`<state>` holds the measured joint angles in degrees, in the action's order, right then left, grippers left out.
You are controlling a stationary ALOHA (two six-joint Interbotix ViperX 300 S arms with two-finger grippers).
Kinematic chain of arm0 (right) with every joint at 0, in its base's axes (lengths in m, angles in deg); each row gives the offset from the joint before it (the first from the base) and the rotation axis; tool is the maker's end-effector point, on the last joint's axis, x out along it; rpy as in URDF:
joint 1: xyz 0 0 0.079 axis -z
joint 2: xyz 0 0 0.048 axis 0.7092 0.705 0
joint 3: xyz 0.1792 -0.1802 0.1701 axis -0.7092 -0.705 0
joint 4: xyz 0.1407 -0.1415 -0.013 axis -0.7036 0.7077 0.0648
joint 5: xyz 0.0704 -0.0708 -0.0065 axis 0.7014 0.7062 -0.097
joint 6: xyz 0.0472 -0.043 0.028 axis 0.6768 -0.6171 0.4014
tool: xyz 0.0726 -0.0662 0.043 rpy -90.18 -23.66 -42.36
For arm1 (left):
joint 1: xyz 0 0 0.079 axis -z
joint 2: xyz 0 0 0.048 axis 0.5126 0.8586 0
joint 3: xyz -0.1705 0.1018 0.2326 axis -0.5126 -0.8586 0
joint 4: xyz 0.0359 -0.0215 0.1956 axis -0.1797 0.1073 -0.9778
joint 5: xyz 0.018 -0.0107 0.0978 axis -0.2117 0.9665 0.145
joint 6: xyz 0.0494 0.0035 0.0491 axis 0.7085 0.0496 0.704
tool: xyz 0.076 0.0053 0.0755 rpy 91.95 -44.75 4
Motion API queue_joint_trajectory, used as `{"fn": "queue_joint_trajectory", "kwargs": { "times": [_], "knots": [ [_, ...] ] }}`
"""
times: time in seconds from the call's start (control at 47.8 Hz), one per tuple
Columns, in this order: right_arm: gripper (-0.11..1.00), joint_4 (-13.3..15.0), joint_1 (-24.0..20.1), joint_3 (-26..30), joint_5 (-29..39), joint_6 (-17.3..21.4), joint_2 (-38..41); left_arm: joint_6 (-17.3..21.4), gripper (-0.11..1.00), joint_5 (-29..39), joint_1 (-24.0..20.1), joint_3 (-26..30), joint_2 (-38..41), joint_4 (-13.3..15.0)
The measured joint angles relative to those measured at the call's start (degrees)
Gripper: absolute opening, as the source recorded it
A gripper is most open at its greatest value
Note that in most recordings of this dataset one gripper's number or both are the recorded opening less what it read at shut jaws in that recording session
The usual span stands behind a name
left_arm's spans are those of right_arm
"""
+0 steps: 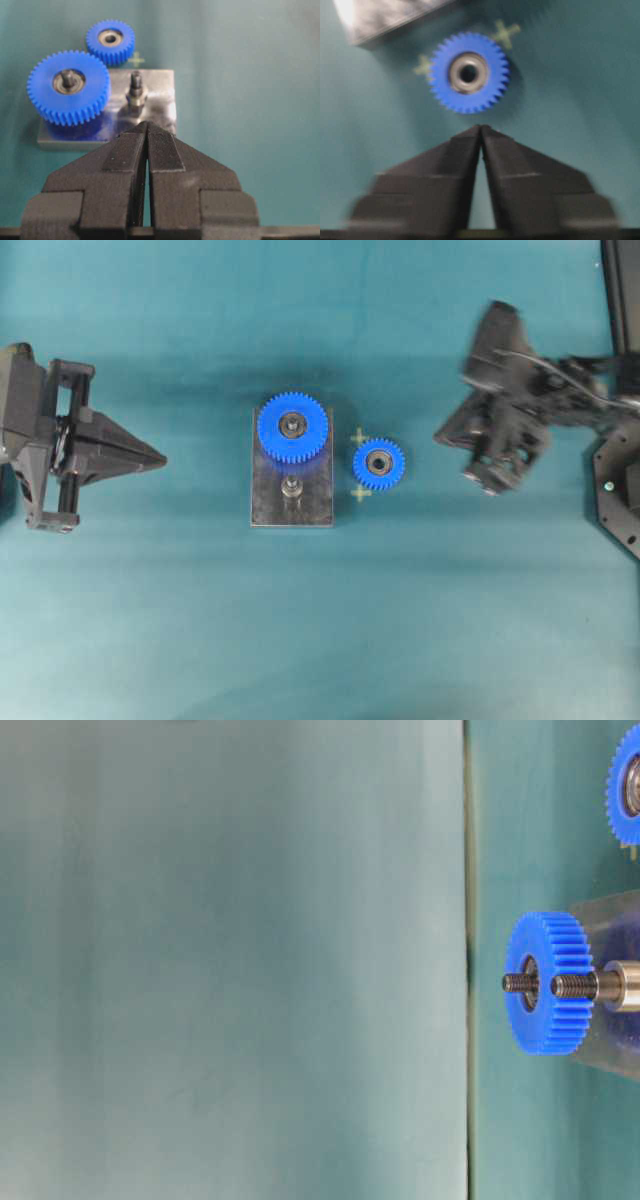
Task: Fit the small gear onto the shaft.
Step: 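Move the right gripper toward the small blue gear, then lower the right gripper onto the small blue gear and grasp its hub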
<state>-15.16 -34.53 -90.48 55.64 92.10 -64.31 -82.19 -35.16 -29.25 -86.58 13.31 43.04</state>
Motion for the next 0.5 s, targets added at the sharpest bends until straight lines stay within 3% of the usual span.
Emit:
{"fn": "queue_joint_trajectory", "kwargs": {
  "times": [0.105, 0.209, 0.502],
  "knots": [
    [0.66, 0.0, 0.8, 3.7, 2.5, 0.1, 5.4, 0.1, 0.0, 0.1, -0.3, 0.0, 0.0, 0.1],
    [0.9, 0.3, 1.1, 6.6, 3.3, 0.1, 10.2, 0.1, 0.0, 0.1, -0.3, 0.1, 0.0, 0.0],
    [0.88, 0.8, 1.2, 11.8, 3.8, 0.0, 20.0, 0.0, 0.0, 0.8, -0.3, 1.0, -0.1, 0.1]
  ]
}}
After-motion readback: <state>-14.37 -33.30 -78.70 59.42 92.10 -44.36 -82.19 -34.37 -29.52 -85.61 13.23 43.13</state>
